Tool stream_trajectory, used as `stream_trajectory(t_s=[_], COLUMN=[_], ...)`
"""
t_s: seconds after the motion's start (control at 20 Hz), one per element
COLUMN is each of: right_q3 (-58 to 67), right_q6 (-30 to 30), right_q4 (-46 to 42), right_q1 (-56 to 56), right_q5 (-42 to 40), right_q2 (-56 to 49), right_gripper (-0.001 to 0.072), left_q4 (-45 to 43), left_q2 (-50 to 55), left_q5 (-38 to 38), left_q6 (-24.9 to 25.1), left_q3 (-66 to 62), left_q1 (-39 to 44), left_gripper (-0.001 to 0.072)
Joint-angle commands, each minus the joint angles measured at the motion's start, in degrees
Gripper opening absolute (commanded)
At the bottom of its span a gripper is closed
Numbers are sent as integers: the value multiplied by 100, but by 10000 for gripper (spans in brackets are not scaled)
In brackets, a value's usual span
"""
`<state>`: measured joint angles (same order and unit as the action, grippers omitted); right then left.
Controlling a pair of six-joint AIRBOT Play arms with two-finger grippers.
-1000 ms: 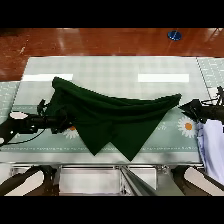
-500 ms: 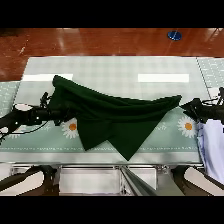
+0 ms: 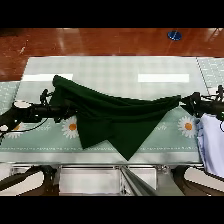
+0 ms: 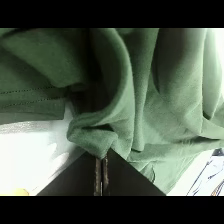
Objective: Fold the shirts.
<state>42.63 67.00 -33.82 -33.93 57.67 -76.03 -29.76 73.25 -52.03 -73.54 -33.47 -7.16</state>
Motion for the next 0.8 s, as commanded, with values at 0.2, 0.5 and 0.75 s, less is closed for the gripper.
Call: stream_trajectory(t_s=[0.2,0.5,0.75], right_q3=[136,1209,3469], right_q6=[-487,-868,13], right_q4=[691,417,-138], right_q1=[525,560,560], right_q5=[-229,931,1646], right_q2=[-708,-702,39], right_gripper=[386,22,22], left_q4=[2,22,282], left_q2=[2,-63,-570], left_q5=[-7,-323,-634], left_q6=[0,4,-68], left_q3=[-9,-590,-3261], left_q1=[4,-129,-175], left_gripper=[16,16,16])
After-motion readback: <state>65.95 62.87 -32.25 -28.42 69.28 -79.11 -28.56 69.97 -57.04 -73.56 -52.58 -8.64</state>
